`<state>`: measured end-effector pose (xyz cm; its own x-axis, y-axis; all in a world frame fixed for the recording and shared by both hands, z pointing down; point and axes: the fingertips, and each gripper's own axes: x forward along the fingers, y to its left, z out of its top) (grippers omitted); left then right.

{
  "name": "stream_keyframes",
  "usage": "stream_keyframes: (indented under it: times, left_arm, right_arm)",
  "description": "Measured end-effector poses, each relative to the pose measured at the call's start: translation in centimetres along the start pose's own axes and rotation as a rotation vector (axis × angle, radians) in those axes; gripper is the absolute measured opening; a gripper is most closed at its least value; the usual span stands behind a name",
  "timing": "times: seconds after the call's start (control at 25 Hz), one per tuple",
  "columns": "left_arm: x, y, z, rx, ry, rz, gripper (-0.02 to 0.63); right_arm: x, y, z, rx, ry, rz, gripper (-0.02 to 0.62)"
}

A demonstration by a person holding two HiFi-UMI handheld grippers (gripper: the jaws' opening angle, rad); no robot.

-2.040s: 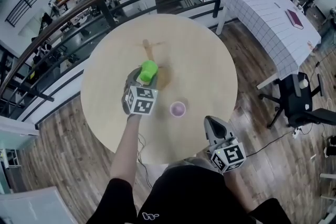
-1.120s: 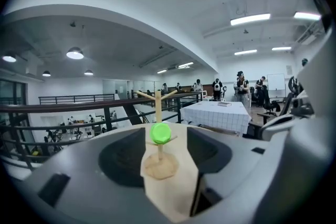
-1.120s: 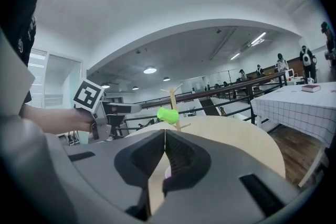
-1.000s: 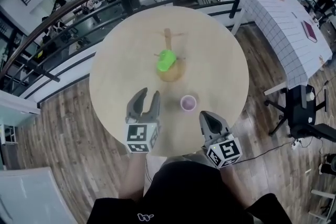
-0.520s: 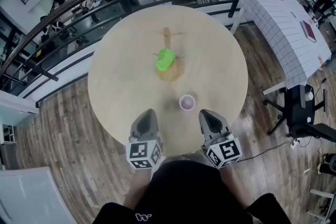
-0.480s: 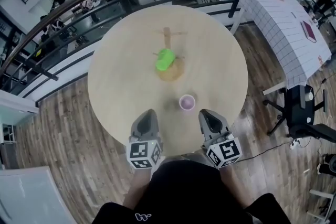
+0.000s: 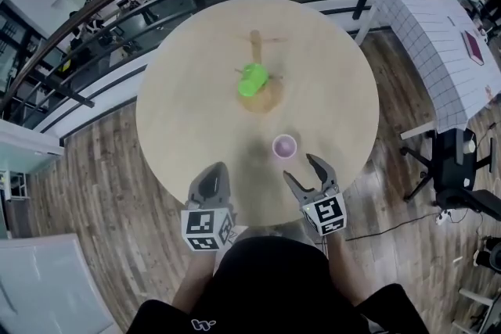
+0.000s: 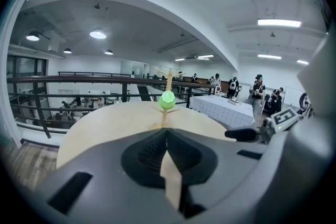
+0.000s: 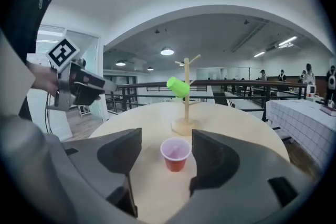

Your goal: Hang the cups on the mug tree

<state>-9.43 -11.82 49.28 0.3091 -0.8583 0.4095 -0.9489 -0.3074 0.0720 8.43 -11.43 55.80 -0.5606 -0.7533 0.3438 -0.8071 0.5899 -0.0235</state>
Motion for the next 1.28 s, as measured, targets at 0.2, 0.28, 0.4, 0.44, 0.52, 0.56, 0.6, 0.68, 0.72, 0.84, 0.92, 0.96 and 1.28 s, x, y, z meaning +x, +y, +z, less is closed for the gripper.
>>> stream_keyframes:
  times: [0.2,0.28,0.4,0.44,0.52,0.56,0.6,0.68,0.72,0.84,0.92,0.96,1.28]
  left_arm:
    - [-1.5,0.7,-0.8,0.034,0.042,0.03,0.014]
    - [-1.9,0.7,-1.0,0.043,0.051,0.039,0.014]
    - [-2.4,0.8,-1.2,0.047,0.061,0.055,0.014]
    - [-2.6,0.9,-1.4,0.046,0.066,0.061,0.014]
    - [-2.9,0.9,-1.6,0.046,0.075,0.067,0.014]
    - [-3.0,0.8,-1.7,0.047,0.078,0.069,0.012]
    - [-3.0,0.9,-1.7,0.048,0.081,0.072,0.014]
    - [-3.2,1.0,-1.8,0.049,0.087,0.079,0.014]
    - [-3.3,1.1,-1.9,0.049,0.089,0.084,0.014]
    - [-3.4,1.4,-2.0,0.047,0.092,0.097,0.014]
    - [-3.3,1.8,-2.0,0.046,0.091,0.103,0.014]
    - [-3.3,1.9,-2.0,0.045,0.09,0.105,0.014]
    - [-3.0,1.9,-2.0,0.022,0.082,0.099,0.014]
  right_arm:
    - [2.6,-0.8,-4.2,-0.03,0.036,-0.017,0.304]
    - [3.5,-1.5,-5.3,-0.064,0.045,-0.029,0.304]
    - [5.2,-2.2,-6.5,-0.083,0.057,-0.03,0.304]
    - [5.7,-2.2,-6.9,-0.087,0.066,-0.026,0.303]
    - [6.6,-2.3,-7.5,-0.086,0.079,-0.019,0.304]
    - [7.0,-2.4,-7.7,-0.083,0.082,-0.017,0.303]
    - [7.3,-2.5,-7.8,-0.083,0.082,-0.015,0.303]
    - [8.0,-2.4,-7.9,-0.091,0.079,-0.008,0.302]
    - [8.4,-2.3,-8.0,-0.098,0.078,-0.005,0.302]
    - [9.2,-2.5,-8.0,-0.067,0.077,-0.015,0.302]
    - [9.6,-2.7,-7.7,-0.02,0.069,-0.034,0.284]
    - [9.8,-2.8,-7.6,-0.007,0.064,-0.04,0.284]
    - [9.1,-2.3,-5.0,0.0,0.028,-0.055,0.281]
